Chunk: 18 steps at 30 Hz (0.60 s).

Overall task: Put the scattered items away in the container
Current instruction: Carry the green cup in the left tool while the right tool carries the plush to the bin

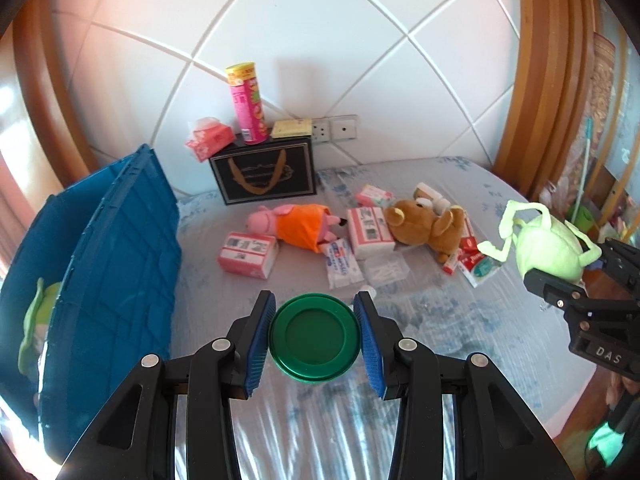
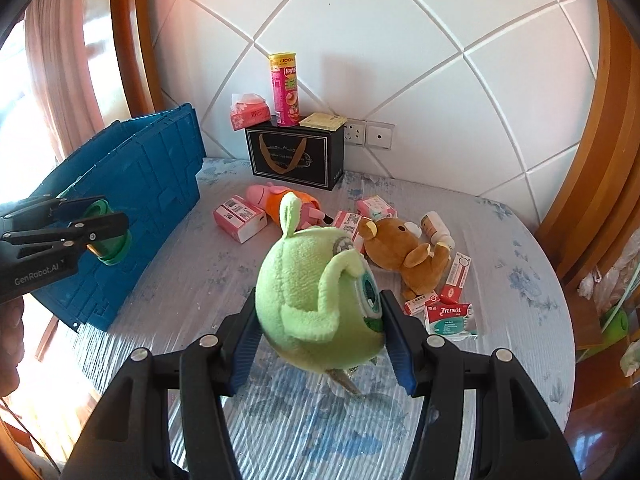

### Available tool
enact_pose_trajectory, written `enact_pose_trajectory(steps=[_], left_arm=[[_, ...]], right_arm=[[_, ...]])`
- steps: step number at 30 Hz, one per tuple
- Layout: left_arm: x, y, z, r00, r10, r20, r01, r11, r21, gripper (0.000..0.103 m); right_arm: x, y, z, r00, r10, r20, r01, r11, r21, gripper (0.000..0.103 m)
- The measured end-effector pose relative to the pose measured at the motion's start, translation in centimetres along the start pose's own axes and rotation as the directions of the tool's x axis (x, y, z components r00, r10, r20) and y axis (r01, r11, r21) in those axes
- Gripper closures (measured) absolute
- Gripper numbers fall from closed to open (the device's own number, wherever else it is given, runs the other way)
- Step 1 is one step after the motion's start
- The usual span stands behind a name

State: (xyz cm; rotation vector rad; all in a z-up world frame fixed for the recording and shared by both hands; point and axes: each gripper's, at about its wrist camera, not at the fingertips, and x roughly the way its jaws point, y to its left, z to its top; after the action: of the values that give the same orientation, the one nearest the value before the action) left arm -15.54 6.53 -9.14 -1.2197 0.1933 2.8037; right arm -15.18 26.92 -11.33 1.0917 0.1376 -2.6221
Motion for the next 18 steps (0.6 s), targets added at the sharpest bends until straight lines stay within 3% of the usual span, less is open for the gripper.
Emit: enact_pose_trajectory(steps=[10,18], left_arm=[[-2.2,3.4,0.2,0.999,0.039,0.034,-0.038,0.999,-0.036,0.063],[-3.7,9.6,0.3,0.996,0.065,0.063,-0.061,0.996,-0.068,0.063]], right_arm=[[-1.0,3.3,2.4,0.999,0.016,0.028,-0.015,0.999,-0.041,0.048],[-0.5,9.1,5.8,0.998,0.032,0.052,-0.028,0.996,-0.084,0.048]])
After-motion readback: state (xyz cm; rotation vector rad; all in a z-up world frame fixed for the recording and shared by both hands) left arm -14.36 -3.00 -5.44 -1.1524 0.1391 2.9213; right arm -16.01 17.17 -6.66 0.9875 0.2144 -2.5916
